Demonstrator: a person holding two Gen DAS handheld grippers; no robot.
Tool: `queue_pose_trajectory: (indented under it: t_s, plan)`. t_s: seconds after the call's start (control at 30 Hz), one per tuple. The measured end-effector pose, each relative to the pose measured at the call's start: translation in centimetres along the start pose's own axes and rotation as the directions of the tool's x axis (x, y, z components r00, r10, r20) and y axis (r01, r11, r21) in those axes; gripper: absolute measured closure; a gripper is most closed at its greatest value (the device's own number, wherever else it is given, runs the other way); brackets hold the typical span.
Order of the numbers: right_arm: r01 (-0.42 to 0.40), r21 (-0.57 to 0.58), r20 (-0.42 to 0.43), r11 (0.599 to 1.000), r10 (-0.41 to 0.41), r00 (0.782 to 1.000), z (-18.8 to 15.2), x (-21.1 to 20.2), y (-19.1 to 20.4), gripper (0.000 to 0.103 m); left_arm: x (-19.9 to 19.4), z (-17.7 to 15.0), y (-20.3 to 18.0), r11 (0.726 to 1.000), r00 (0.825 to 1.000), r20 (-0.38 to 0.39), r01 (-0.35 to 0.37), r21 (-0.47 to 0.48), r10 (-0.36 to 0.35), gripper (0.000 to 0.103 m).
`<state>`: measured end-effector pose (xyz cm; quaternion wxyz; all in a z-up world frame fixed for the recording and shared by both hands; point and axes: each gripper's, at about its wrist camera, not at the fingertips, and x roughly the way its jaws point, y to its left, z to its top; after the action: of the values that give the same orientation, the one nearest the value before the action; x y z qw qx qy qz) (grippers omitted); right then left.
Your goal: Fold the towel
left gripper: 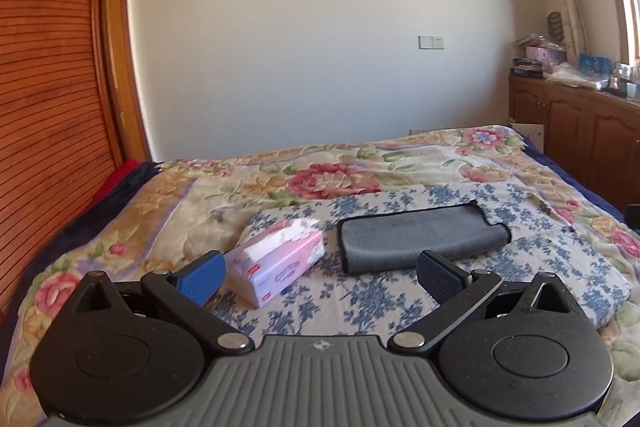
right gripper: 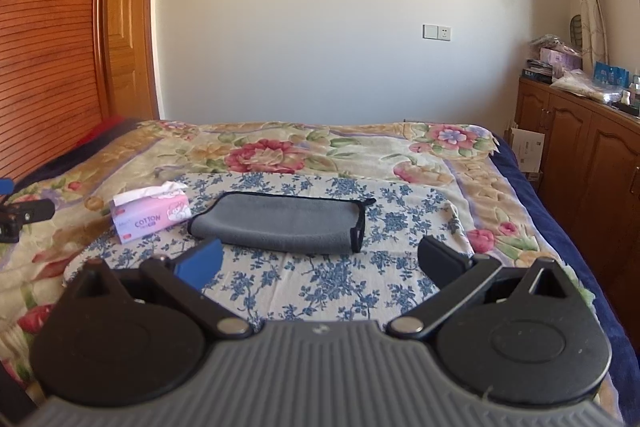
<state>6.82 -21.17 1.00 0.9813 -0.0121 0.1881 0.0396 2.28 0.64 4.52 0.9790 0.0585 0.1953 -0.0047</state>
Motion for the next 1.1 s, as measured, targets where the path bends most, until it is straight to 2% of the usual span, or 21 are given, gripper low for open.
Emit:
queue_pose_trajectory:
  t_s: [0.33,0.8,1.1]
  plan:
    - [0.034,0.001,0.006,0.999,-0.034,0.999,-1.6,-0.1,-0.4,0.000,0.0,-2.6,0.5,0.999,1.000,0.006,-0.007,-0.049,0.007,0.000]
    - [0.059,0.033,-0.004,0.998,-0.059,0.998,-3.2,0.0,-1.4,0.000,0.4,-3.5,0.4,0.999,1.000,0.012,-0.006,-0.052,0.007,0.000]
    - [0.078,0.023,0.027,0.997,-0.079,0.997,-3.5,-0.4,-1.2,0.000,0.8,-3.6,-0.1,0.999,1.000,0.029,0.003,-0.049,-0.002,0.000]
